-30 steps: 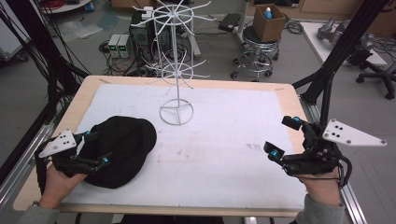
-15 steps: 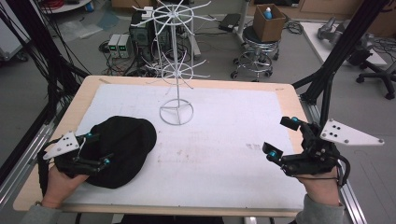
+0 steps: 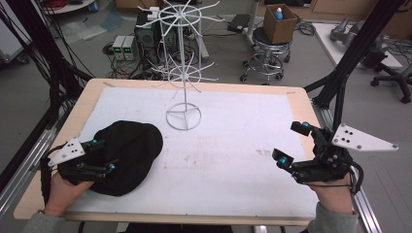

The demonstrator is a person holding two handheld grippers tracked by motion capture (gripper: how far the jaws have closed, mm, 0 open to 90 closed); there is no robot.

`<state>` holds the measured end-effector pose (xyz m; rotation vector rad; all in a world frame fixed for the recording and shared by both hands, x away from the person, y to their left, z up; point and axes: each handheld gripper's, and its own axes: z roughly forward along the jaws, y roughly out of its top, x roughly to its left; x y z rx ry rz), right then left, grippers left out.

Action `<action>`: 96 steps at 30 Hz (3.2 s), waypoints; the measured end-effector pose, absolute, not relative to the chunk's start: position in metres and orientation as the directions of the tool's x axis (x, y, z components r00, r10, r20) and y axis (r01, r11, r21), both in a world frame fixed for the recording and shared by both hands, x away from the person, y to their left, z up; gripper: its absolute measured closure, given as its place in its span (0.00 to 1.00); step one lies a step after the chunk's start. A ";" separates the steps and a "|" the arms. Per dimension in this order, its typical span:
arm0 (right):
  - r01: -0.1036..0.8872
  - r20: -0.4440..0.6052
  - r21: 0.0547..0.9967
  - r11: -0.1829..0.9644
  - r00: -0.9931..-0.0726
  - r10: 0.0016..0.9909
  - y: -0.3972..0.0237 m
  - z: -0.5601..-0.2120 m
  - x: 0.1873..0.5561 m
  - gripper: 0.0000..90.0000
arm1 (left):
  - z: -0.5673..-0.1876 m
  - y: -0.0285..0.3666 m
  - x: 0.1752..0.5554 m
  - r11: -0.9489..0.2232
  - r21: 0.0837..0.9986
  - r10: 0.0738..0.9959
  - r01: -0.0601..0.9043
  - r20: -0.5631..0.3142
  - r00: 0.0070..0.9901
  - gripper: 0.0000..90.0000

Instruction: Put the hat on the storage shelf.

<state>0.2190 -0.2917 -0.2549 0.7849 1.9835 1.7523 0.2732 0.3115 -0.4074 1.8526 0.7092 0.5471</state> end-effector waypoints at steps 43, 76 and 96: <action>0.169 0.082 0.982 0.080 -0.775 0.626 -0.289 -0.257 0.221 0.01 | -0.397 0.319 0.273 -0.262 0.920 0.658 0.292 -0.052 0.751 0.78; 0.182 0.084 0.979 0.095 -0.780 0.621 -0.286 -0.259 0.225 0.01 | -0.351 0.329 0.261 -0.147 0.954 0.652 0.261 -0.105 0.751 0.78; 0.197 0.092 0.975 0.105 -0.783 0.615 -0.282 -0.262 0.228 0.01 | -0.317 0.329 0.246 -0.116 0.968 0.636 0.220 -0.098 0.766 0.78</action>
